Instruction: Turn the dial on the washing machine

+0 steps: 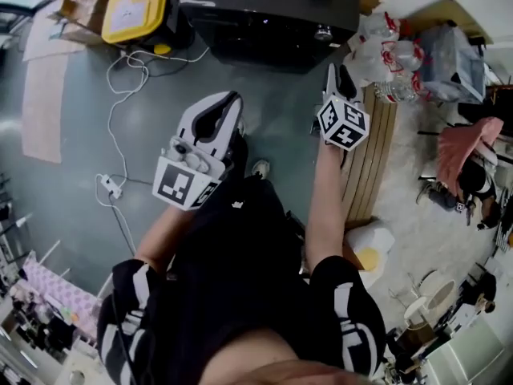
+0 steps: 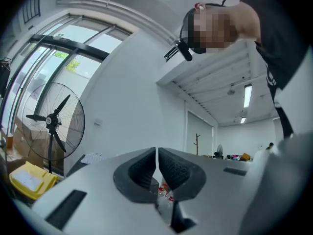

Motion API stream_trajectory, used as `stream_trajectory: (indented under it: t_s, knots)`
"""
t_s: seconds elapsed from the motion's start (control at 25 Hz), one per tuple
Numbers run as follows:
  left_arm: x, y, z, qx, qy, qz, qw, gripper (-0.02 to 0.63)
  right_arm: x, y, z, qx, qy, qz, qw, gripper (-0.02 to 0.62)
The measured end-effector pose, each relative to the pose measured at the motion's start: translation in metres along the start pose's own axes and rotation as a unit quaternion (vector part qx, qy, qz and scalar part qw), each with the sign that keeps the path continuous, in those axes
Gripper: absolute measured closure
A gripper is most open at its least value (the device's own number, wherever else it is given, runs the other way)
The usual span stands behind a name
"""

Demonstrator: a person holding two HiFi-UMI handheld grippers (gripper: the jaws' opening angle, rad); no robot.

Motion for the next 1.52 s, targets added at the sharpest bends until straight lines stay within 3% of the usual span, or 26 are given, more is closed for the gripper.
stream_trajectory:
  t_s: [0.12,0.2,0.4,0.56,0.8,1.52]
  knots:
    - [0.044,-0.054,-0.039,0.009,-0.01,0.017,0.9998,0.571,-0.022,-0.051,-0.092,0.028,-0.016,0.013,0.999,0.552]
    - [0.063,-0.079,-0.066,0.009,-0.018,0.02,0.9996,0.571,-0.039,-0.072,-0.143,0.04,-0.029,0.012,0.999,0.565]
    - [0.072,-0.121,-0.111,0.021,-0.031,0.025,0.999,0.571,-0.092,-0.101,-0.23,0.062,-0.062,0.002,0.996,0.571]
    - [0.068,-0.132,-0.14,0.023,-0.032,0.028,0.9989,0.571,-0.126,-0.104,-0.278,0.068,-0.079,-0.002,0.994,0.571]
    - [0.045,-0.138,-0.157,0.024,-0.025,0.027,0.9991,0.571,-0.157,-0.093,-0.294,0.066,-0.08,-0.006,0.995,0.571]
    - [0.014,-0.139,-0.158,0.029,-0.003,0.014,0.9995,0.571,-0.186,-0.089,-0.287,0.07,-0.065,-0.012,0.995,0.571]
Point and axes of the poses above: the fingertips, and each gripper's own axes: z forward along the fingers, x to its right, y out of its underside, the point moved 10 cm from there along -z, backward along the fingers, and after that the axes turned 9 degrees about x, right-handed, at the moved point
